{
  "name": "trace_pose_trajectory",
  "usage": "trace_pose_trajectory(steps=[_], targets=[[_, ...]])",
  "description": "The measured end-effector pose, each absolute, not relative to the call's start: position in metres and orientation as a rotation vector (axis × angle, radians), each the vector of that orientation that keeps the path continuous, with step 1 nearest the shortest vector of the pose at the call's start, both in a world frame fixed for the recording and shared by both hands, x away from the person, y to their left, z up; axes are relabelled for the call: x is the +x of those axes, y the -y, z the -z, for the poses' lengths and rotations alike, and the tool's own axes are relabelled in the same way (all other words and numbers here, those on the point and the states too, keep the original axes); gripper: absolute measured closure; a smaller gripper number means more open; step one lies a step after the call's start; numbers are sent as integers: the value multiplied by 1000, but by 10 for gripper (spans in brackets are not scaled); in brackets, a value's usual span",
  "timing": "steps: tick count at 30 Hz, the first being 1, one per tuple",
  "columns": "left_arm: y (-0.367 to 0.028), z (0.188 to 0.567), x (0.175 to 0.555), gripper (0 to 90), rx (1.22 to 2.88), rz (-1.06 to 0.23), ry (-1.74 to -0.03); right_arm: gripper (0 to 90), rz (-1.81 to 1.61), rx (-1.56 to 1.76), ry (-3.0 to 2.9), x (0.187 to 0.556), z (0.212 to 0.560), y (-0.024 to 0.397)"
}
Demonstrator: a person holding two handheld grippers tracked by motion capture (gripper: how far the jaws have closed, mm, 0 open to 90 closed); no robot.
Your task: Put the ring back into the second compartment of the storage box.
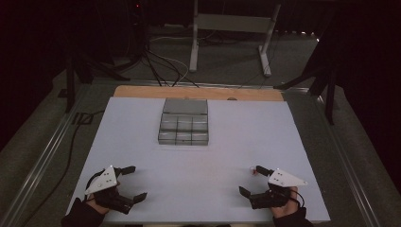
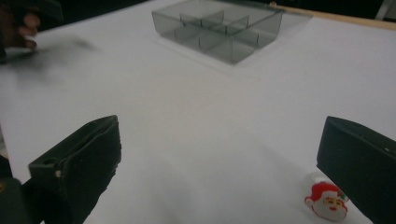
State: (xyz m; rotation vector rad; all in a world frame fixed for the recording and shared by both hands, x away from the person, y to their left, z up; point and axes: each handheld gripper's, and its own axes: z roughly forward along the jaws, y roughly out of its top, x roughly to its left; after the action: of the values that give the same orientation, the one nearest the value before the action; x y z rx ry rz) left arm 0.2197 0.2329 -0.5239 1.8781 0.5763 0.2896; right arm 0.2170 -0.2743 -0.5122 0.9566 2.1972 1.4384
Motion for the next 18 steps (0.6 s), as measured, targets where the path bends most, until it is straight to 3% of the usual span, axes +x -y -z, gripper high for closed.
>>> trace_pose_trajectory(steps=[18], targets=[[-233, 525, 220, 2, 1882, -287, -583, 0, -1462, 871, -2223, 212, 500, 262]])
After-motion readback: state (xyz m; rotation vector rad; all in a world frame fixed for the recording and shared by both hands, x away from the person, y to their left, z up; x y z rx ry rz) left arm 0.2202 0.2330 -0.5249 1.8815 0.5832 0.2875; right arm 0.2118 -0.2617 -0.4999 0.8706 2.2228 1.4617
